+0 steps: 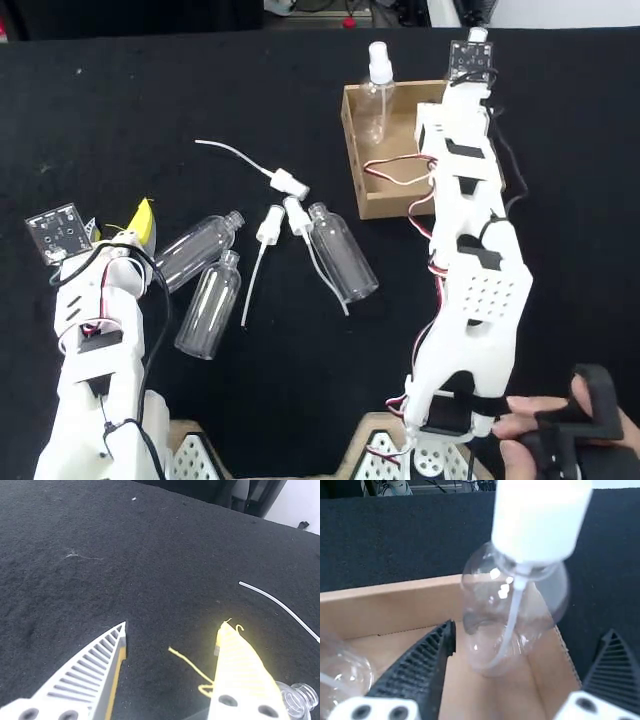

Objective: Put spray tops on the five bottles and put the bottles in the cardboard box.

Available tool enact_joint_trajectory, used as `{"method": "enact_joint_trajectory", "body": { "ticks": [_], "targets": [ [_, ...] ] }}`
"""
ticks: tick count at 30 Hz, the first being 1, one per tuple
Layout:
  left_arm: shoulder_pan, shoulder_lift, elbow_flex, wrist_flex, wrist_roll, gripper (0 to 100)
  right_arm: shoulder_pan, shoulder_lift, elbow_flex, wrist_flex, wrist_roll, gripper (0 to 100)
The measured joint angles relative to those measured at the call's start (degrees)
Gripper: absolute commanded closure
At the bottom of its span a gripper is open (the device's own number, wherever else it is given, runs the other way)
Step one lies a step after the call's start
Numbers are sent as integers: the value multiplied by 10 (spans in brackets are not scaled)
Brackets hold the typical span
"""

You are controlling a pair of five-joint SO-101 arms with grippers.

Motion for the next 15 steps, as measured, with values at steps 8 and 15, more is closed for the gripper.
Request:
{"method": "enact_joint_trajectory", "body": {
  "ticks": [8, 15],
  "targets": [
    [0, 0, 0, 0, 0, 722, 0, -45, 0, 77, 0, 600],
    [0, 0, 0, 0, 0, 722, 0, -92, 0, 141, 0, 599]
  ]
}}
